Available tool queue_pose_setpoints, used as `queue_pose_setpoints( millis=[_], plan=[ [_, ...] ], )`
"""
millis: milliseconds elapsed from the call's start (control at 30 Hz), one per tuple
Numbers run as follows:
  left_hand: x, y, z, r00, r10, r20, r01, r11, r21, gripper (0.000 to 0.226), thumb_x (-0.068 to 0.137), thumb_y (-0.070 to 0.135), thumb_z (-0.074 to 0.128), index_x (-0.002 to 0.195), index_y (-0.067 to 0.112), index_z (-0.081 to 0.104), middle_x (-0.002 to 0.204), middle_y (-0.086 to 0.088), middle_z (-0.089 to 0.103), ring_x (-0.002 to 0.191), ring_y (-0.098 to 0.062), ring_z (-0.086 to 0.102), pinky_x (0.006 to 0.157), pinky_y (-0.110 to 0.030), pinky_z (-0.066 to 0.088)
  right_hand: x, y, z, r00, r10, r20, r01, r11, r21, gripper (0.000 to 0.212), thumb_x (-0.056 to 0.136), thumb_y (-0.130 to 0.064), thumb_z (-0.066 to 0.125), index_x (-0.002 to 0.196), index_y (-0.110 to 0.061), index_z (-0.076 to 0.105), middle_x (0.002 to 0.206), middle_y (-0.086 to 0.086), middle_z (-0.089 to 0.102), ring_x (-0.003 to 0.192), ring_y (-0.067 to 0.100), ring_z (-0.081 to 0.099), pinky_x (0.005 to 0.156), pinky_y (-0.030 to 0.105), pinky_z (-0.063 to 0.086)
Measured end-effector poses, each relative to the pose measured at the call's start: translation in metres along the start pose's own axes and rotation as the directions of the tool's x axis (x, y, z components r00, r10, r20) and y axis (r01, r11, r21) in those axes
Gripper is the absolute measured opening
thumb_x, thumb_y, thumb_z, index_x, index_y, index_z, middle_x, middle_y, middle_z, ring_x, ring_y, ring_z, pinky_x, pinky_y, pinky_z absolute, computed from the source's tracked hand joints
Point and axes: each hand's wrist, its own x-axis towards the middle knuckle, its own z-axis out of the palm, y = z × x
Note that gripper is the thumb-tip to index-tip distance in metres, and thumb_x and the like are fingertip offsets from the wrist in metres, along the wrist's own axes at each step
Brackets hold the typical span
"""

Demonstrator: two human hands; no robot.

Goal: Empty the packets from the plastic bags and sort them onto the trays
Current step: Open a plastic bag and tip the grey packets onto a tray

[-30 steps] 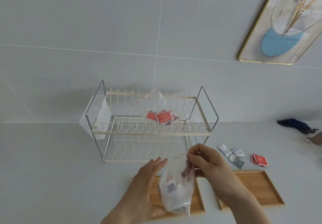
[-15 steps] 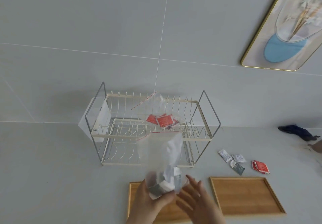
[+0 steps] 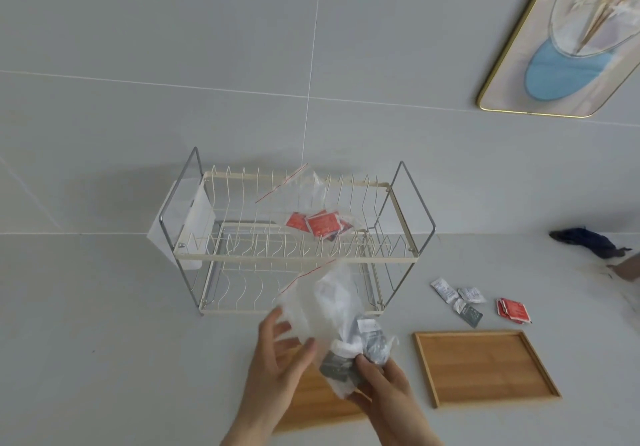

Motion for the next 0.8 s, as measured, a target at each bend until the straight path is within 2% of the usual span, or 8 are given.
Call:
queue_pose_setpoints(
  millis=[133,200,267,333,433,533,600,800],
  plan=[
    [0.014,0.000,-0.019,0.990,0.106,-0.095,-0.091,0.985,0.149,0.098,0.062,0.065,0.072,0.147,0.046,0.027,0.141,0.014,0.045,0.123,-0.004,0.052,0.101,-0.030,0.041,0.010,-0.005,-0.019,0.994,-0.096,-0.044,0.071,0.917,-0.393,0.033,0.091,0.006,0.064,0.118,-0.012,0.067,0.103,0.009,0.080,0.098,0.026,0.076,0.082,0.037,0.059],
    [0.020,0.003,-0.023,0.982,0.177,-0.061,-0.156,0.953,0.260,0.096,0.066,0.065,0.071,0.148,0.046,0.025,0.145,0.018,0.040,0.129,-0.002,0.045,0.103,-0.029,0.036,0.013,-0.010,-0.021,0.989,-0.151,-0.006,0.122,0.823,-0.555,0.031,0.087,-0.002,0.068,0.114,-0.018,0.070,0.103,0.006,0.079,0.101,0.025,0.074,0.090,0.042,0.059],
    [0.027,0.003,-0.023,0.966,0.255,0.037,-0.248,0.880,0.406,0.092,0.069,0.064,0.070,0.149,0.045,0.027,0.149,0.022,0.036,0.134,0.000,0.038,0.107,-0.031,0.033,0.018,-0.014,-0.021,0.983,-0.181,0.035,0.150,0.675,-0.722,0.031,0.078,-0.022,0.070,0.109,-0.028,0.070,0.100,0.000,0.078,0.098,0.021,0.072,0.092,0.048,0.057],
    [0.034,0.000,-0.022,0.943,0.284,0.174,-0.332,0.744,0.580,0.089,0.070,0.062,0.071,0.148,0.044,0.032,0.152,0.020,0.037,0.141,-0.005,0.033,0.114,-0.034,0.029,0.022,-0.019,-0.020,0.977,-0.201,0.073,0.172,0.536,-0.827,0.030,0.077,-0.031,0.068,0.107,-0.033,0.067,0.095,-0.004,0.076,0.092,0.017,0.070,0.085,0.045,0.058],
    [0.035,-0.005,-0.016,0.938,0.154,0.312,-0.340,0.599,0.725,0.078,0.075,0.056,0.071,0.144,0.045,0.038,0.146,0.022,0.049,0.139,-0.007,0.038,0.116,-0.030,0.027,0.023,-0.026,-0.014,0.949,-0.261,0.176,0.255,0.308,-0.917,0.011,0.083,-0.031,0.067,0.091,-0.032,0.059,0.080,-0.006,0.069,0.076,0.018,0.060,0.070,0.038,0.051],
    [0.033,-0.014,-0.012,0.962,0.113,0.251,-0.267,0.602,0.753,0.057,0.087,0.036,0.069,0.138,0.043,0.044,0.127,0.018,0.065,0.123,-0.009,0.055,0.106,-0.027,0.040,0.021,-0.029,-0.010,0.912,-0.351,0.211,0.294,0.205,-0.934,0.018,0.086,-0.030,0.070,0.081,-0.031,0.053,0.066,-0.013,0.056,0.065,0.013,0.050,0.059,0.031,0.042],
    [0.032,-0.021,-0.010,0.978,0.092,0.189,-0.203,0.654,0.729,0.049,0.090,0.033,0.066,0.134,0.044,0.047,0.120,0.016,0.067,0.116,-0.008,0.060,0.099,-0.026,0.045,0.019,-0.029,-0.009,0.875,-0.432,0.220,0.321,0.175,-0.931,0.012,0.085,-0.029,0.073,0.083,-0.030,0.061,0.063,-0.017,0.055,0.060,0.007,0.048,0.057,0.030,0.043],
    [0.034,-0.035,-0.007,0.989,0.047,0.142,-0.129,0.744,0.655,0.033,0.093,0.029,0.064,0.124,0.039,0.058,0.118,0.019,0.067,0.113,-0.003,0.062,0.094,-0.024,0.049,0.014,-0.027,-0.007,0.824,-0.519,0.229,0.378,0.202,-0.904,0.004,0.089,-0.030,0.071,0.090,-0.031,0.074,0.069,-0.017,0.068,0.063,0.005,0.058,0.057,0.022,0.046]
  ],
)
